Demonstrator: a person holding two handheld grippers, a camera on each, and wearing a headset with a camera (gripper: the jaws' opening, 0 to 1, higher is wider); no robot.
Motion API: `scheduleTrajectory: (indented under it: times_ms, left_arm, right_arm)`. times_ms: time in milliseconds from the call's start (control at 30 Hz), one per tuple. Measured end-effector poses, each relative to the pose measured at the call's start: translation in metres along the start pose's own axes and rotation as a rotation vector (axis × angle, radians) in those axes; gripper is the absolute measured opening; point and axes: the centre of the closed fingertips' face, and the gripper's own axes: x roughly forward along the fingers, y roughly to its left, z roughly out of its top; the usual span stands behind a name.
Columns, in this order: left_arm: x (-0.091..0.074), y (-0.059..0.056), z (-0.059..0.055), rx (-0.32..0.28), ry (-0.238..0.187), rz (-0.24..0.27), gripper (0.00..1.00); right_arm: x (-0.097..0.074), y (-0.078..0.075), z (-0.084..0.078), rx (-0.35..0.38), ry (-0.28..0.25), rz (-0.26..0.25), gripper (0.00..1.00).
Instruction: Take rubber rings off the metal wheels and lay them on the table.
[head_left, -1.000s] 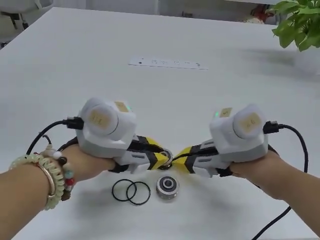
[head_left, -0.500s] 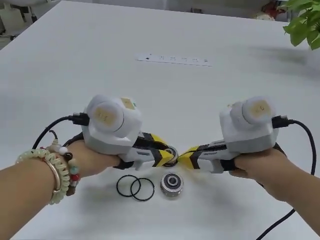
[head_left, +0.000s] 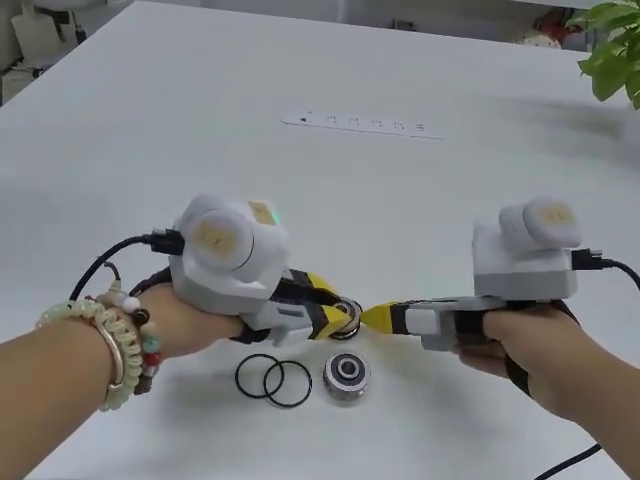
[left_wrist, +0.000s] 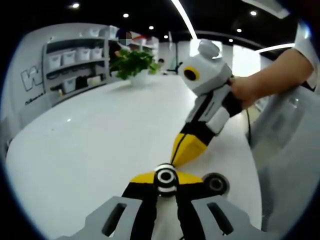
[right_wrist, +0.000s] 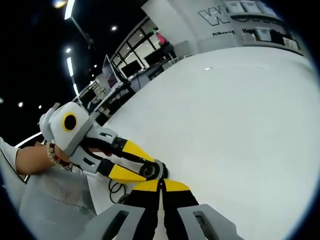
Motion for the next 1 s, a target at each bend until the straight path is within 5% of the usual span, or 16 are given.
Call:
scheduleTrajectory:
  times_ms: [500,1000]
  left_arm:
    - [0.000,-0.001,0.000,0.003,-0.003,0.001,0.15]
    - [0.000,-0.001,0.000,0.008,-0.006,-0.004,0.15]
  right_arm:
    - [-0.001,0.007,-0.002,0.053,0.005,-0.006,0.00]
    - [-0.002,0.012,-0.002,-0.056,0.032,-0.036,0.00]
